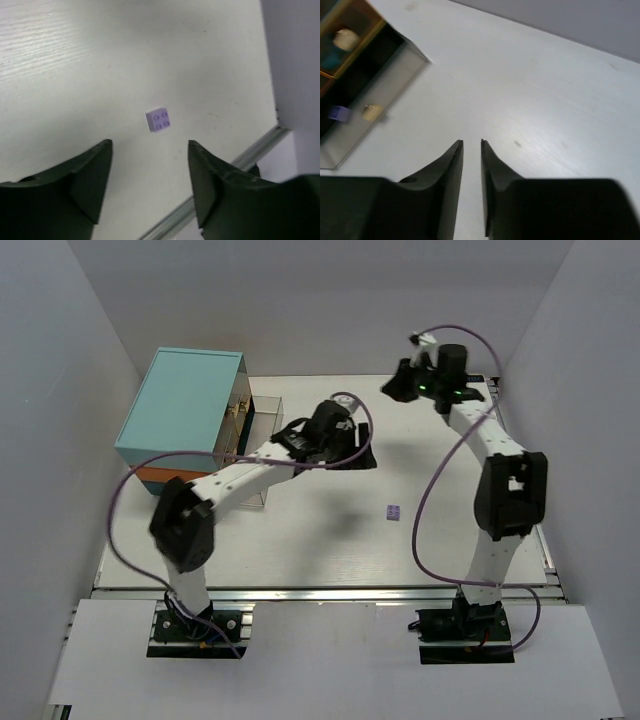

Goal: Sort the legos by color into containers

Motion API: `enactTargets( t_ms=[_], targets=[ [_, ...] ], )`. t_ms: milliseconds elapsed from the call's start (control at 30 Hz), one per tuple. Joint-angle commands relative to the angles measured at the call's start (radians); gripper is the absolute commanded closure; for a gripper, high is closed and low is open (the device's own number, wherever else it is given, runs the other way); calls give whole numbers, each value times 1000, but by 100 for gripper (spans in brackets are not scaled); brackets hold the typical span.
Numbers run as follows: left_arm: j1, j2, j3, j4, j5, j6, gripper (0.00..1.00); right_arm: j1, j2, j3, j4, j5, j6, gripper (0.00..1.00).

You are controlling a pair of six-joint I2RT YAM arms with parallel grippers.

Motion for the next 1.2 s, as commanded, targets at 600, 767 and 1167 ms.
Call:
enactTargets(
  t_ms=[600,767,1167],
  targets=[
    [-132,660,769,-513,129,178,16,-328,-328,-416,-331,-61,-94,46],
    [-165,676,745,-541,120,192,16,-343,-302,-380,-336,-69,-94,47],
    [-221,752,766,-513,-36,148,20,-363,-353,-436,-322,-84,-66,47]
  ],
)
